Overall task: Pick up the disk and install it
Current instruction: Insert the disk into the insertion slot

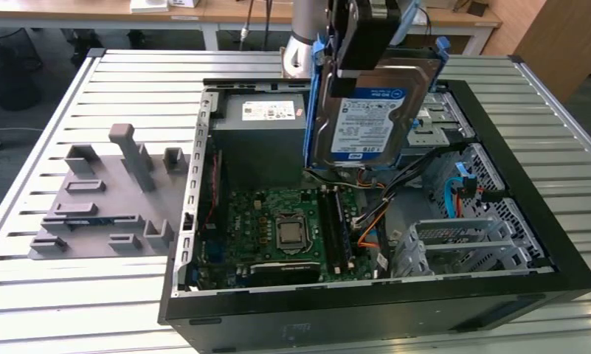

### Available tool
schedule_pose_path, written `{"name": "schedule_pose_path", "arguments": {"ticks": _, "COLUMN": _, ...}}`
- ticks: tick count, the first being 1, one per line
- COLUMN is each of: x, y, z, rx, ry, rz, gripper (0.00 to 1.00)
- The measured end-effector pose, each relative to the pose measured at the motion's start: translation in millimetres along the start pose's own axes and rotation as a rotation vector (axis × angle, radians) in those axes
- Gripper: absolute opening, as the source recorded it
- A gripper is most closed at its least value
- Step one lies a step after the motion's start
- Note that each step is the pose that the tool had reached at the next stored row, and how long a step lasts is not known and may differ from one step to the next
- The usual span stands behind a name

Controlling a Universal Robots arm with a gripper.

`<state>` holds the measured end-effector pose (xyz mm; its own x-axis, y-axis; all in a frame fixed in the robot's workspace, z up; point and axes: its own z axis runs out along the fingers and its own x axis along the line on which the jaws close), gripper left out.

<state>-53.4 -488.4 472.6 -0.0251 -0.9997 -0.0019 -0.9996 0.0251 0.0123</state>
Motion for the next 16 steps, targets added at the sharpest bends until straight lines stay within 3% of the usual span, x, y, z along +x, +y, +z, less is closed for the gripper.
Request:
{"name": "schedule_pose_path", "arguments": {"ticks": 7, "x": 26.6, "y": -0.8, "z": 3.5, "rx": 0.0001, "ry": 0.0, "rz": 0.0, "gripper": 0.36}}
{"name": "schedule_pose_path", "arguments": {"ticks": 11, "x": 35.4, "y": -2.7, "z": 4.8, "rx": 0.0001, "ry": -0.0001, "rz": 0.0, "gripper": 0.36}}
{"name": "schedule_pose_path", "arguments": {"ticks": 13, "x": 37.3, "y": -7.1, "z": 5.1, "rx": 0.0001, "ry": -0.0001, "rz": 0.0, "gripper": 0.36}}
{"name": "schedule_pose_path", "arguments": {"ticks": 16, "x": 38.6, "y": -19.1, "z": 5.5, "rx": 0.0001, "ry": -0.0001, "rz": 0.0, "gripper": 0.36}}
